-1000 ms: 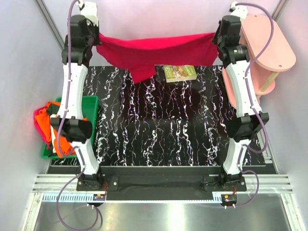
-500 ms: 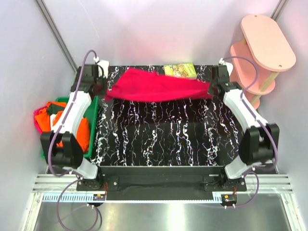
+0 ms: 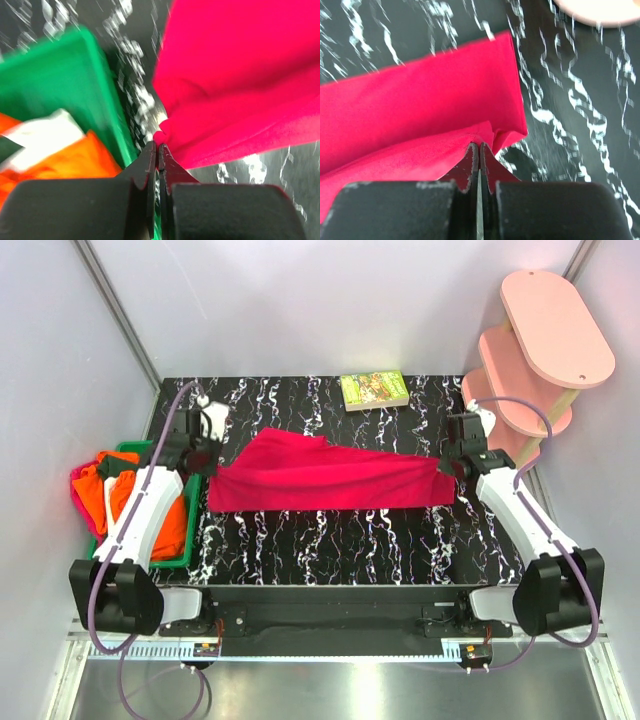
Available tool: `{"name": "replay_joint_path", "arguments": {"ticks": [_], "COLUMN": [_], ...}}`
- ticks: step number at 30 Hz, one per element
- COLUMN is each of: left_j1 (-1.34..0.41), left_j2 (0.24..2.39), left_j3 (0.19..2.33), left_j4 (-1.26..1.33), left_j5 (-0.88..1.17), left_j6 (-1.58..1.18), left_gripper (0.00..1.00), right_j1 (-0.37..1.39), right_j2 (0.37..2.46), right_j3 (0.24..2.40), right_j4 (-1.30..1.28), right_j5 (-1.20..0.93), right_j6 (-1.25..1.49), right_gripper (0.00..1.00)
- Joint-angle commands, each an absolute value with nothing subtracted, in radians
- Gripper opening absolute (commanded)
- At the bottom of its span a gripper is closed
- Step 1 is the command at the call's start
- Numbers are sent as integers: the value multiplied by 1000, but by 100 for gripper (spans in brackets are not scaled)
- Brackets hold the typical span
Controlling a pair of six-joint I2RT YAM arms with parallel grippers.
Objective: Fold and stack the t-shirts
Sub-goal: Flatten out the tshirt
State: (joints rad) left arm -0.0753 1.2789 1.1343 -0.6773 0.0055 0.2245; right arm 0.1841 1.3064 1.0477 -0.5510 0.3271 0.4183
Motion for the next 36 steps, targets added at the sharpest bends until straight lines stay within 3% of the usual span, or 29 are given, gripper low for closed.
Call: {"name": "replay_joint_path", "arguments": {"ticks": [1,14,21,24,25,27,28,29,30,33,36], "left_j1": [-74,-75,-75,-75,-75,-75,-75,-75,-75,-75,-75], "left_j2": [1232,1186,1187,1206,1209,1215,1215,1204,1198,1184,1215], "left_j3": [1062,945,980,997,1008,1019,1031,1034,1040,1084,1126], "left_j4": [-716,-830,-925,-983,-1003,-1064,-1081,-1095,-1100,-1085,-1028], "left_j5": [66,129,136,137,146,164,181,184,195,228,256], "left_j6": [250,302,368,414,448,485,514,523,534,516,457], "left_gripper": [0,0,5,11,13,29,40,60,68,81,81], "right_j1": [192,193,218,221,222,224,225,227,227,227,227], "right_j2": [1224,1100,1163,1187,1187,1169,1160,1148,1122,1104,1149], "right_j3": [991,868,951,985,994,1015,1022,1026,1038,1074,1109], "right_j4": [-598,-748,-880,-951,-969,-1005,-1008,-1005,-996,-951,-882], "right_j5": [325,282,219,199,201,207,212,222,232,253,268], "right_j6": [468,531,575,615,623,635,637,637,634,614,589], "right_gripper": [0,0,0,10,27,41,50,55,60,68,67]}}
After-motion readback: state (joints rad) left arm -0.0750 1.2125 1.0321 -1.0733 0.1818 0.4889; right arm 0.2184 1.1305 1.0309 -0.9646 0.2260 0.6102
